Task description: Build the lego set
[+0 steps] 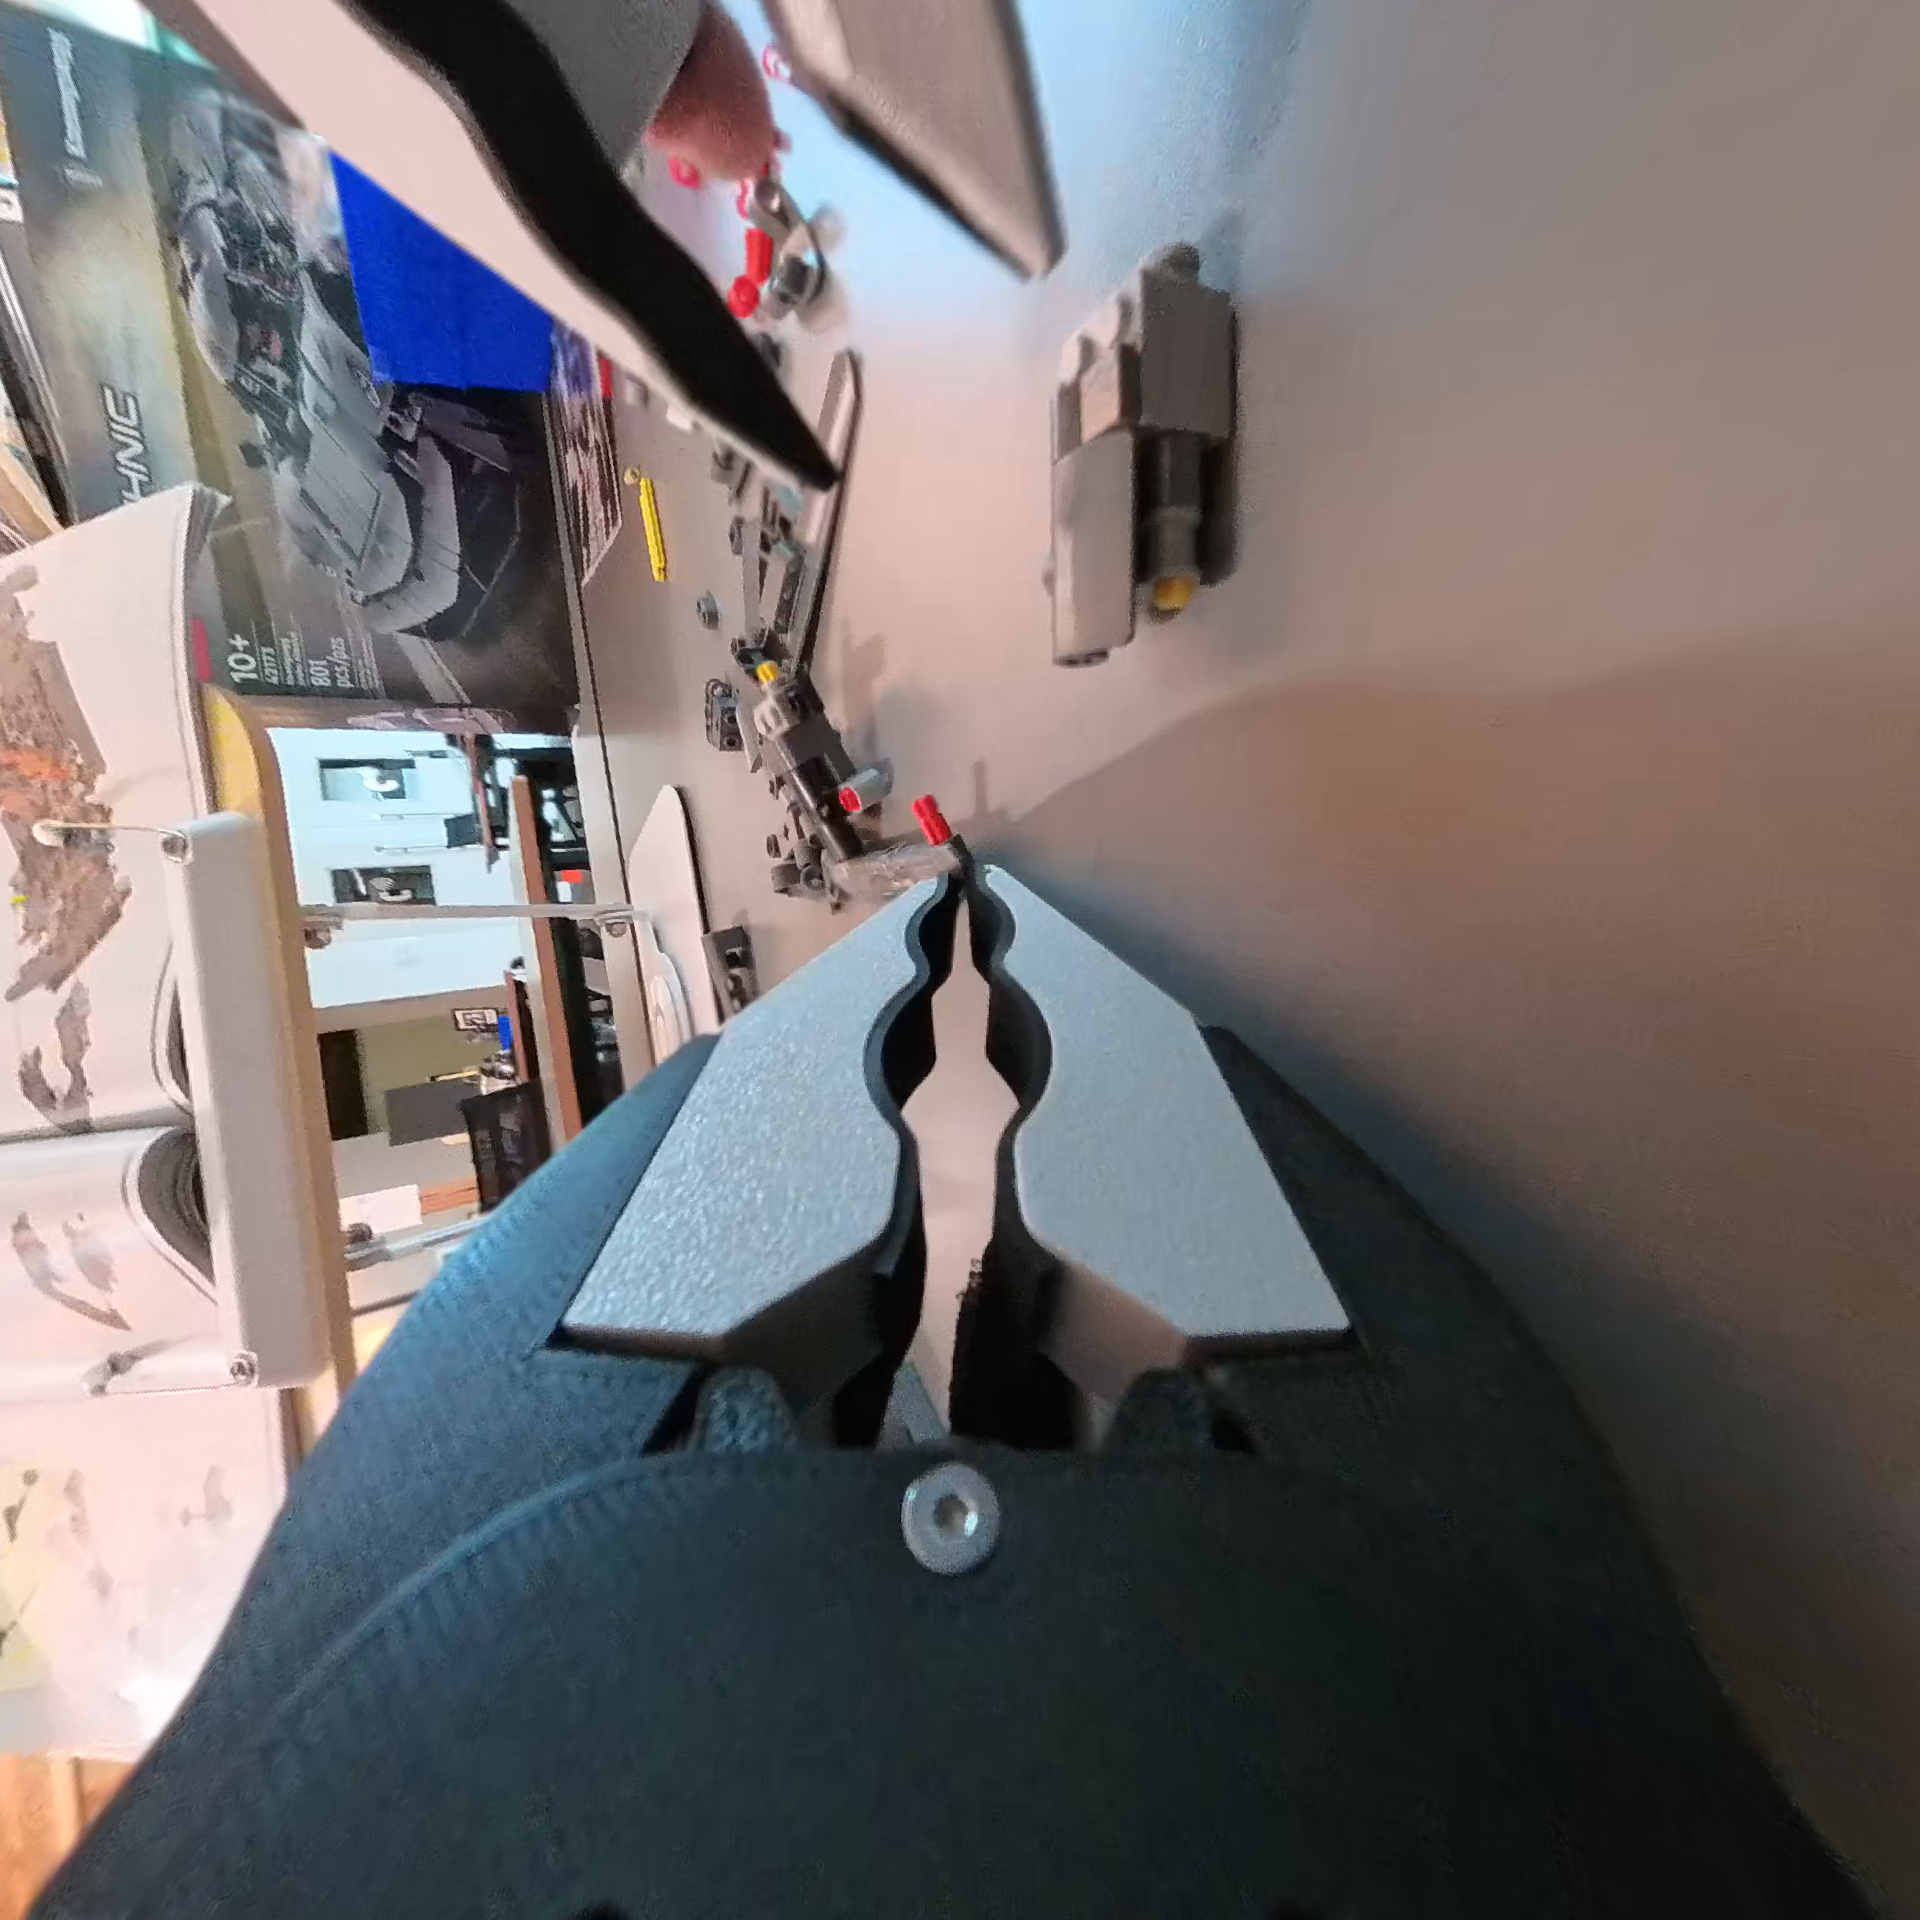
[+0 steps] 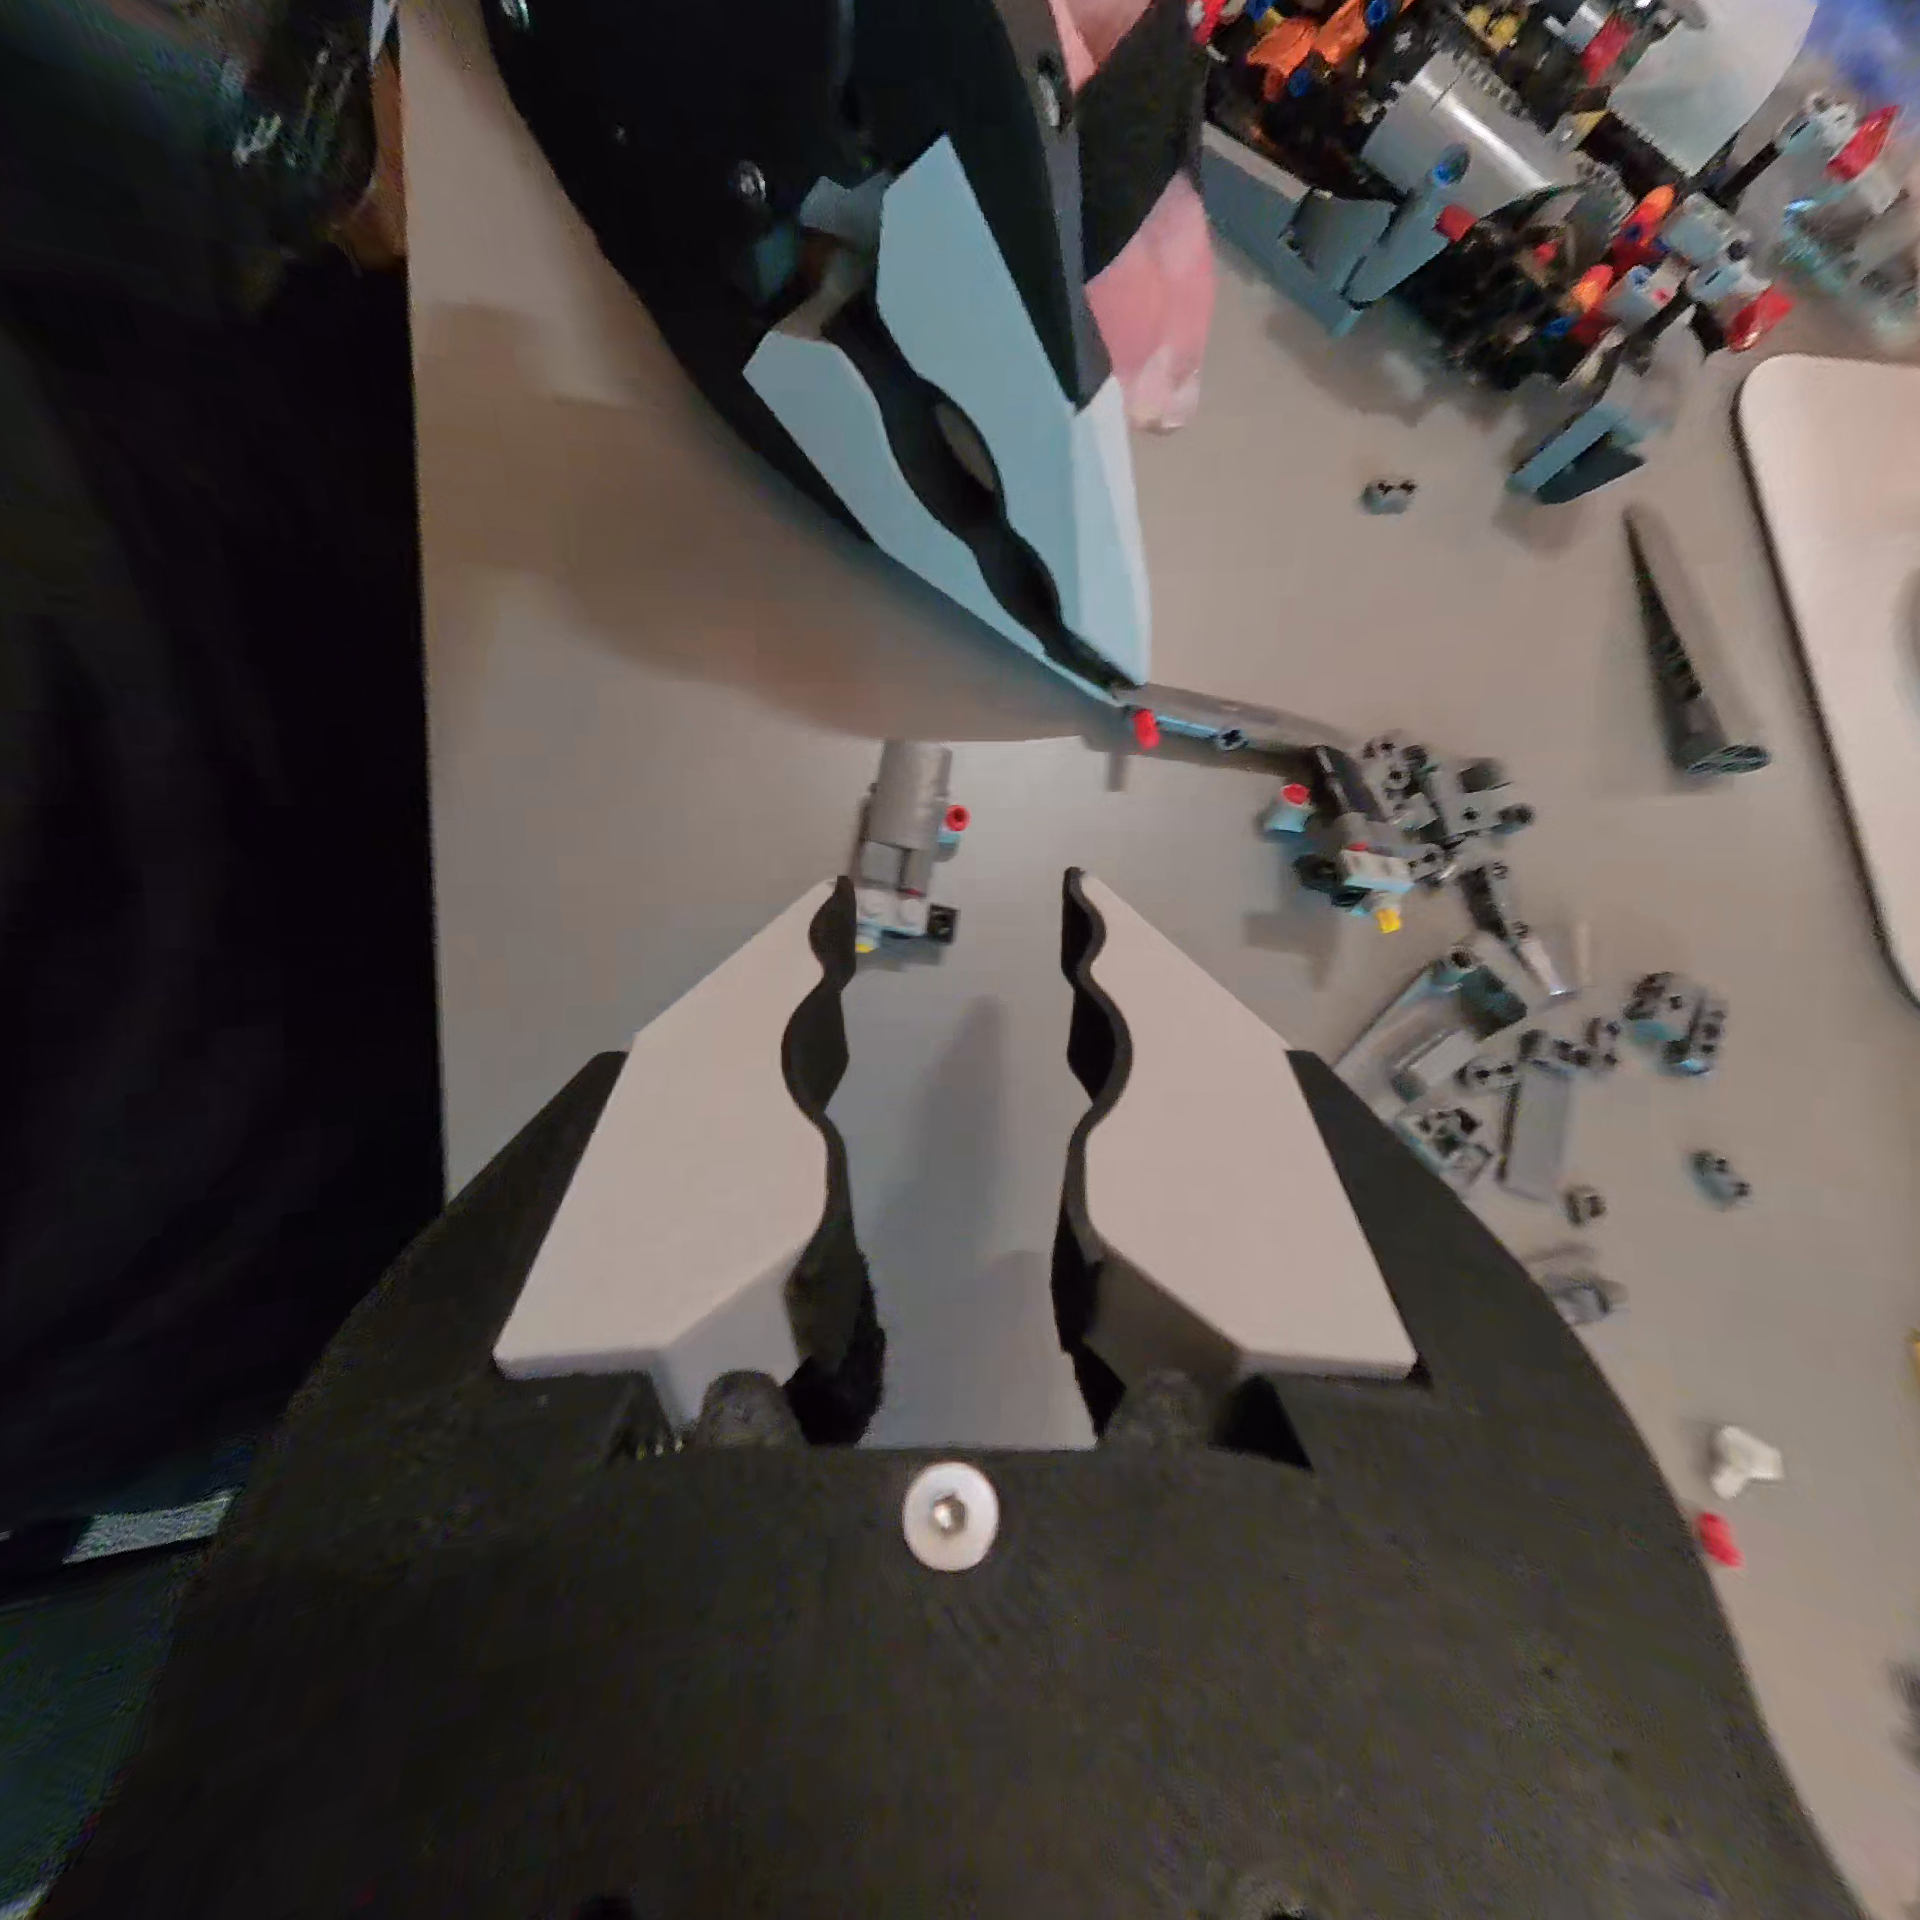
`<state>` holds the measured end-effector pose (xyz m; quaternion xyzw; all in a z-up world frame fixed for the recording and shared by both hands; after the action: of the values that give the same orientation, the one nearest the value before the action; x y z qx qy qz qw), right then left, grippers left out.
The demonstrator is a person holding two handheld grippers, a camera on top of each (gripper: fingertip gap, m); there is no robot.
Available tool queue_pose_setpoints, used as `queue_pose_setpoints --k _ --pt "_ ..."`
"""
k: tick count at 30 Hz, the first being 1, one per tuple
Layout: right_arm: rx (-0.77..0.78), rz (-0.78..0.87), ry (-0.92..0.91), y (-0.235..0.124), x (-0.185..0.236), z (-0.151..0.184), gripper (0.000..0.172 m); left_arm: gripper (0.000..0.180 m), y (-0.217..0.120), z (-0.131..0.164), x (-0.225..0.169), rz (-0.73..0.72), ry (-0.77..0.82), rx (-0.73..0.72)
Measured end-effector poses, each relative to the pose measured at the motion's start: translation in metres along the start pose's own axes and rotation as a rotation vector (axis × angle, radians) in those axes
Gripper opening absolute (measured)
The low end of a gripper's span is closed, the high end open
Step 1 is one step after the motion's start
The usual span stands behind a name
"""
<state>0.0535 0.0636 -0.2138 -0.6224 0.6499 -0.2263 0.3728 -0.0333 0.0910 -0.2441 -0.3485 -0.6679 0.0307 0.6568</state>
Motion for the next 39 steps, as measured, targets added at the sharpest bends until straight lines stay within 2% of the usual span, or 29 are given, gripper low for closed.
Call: queue_pose_setpoints --k 2,5,7,8,11,17,20,26,30,39 --pt "0.012 -0.008 0.037 0.003 0.010 0.001 0.042 0.000 -0.003 -0.003 0.001 -0.006 0.019 -0.020" --pt "0.060 0.036 0.066 0.019 0.014 0.005 0.040 0.000 -0.005 -0.003 0.002 -0.015 0.039 -0.020" --pt "0.033 0.036 0.083 0.025 0.017 0.002 0.027 0.000 -0.006 -0.003 0.002 -0.023 0.050 -0.017" --pt "0.031 0.054 0.094 0.027 0.015 0.002 0.014 0.000 -0.007 -0.003 0.002 -0.026 0.055 -0.019" --pt "0.000 0.069 0.123 0.027 0.008 0.004 0.013 0.000 -0.009 -0.004 0.002 -0.036 0.058 -0.026" --pt "-0.388 -0.196 0.238 -0.011 0.004 -0.018 0.013 0.000 -0.015 -0.008 0.006 -0.066 0.060 -0.040" --pt "-0.456 -0.265 0.292 -0.020 -0.007 -0.015 0.013 0.000 -0.019 -0.010 0.009 -0.085 0.056 -0.049" --pt "-0.203 -0.241 0.303 0.001 -0.019 0.007 0.013 0.000 -0.021 -0.014 0.008 -0.108 0.062 -0.061" --pt "-0.098 -0.245 0.285 0.013 -0.021 0.010 0.013 0.000 -0.023 -0.016 0.009 -0.129 0.058 -0.076" --pt "-0.065 -0.281 0.265 0.022 -0.024 0.004 0.013 0.000 -0.022 -0.017 0.006 -0.123 0.071 -0.079"
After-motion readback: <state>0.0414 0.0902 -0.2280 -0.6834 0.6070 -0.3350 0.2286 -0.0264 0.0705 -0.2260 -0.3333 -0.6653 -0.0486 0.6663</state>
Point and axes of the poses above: each gripper's, where its closed fingertips meet, y out along the fingers, z out of its underside, x = y × z across the jaws, the point moved 3 cm from there along -y, back along the fingers, and after that the axes turned 4 degrees about x, right-handed, at the moved point
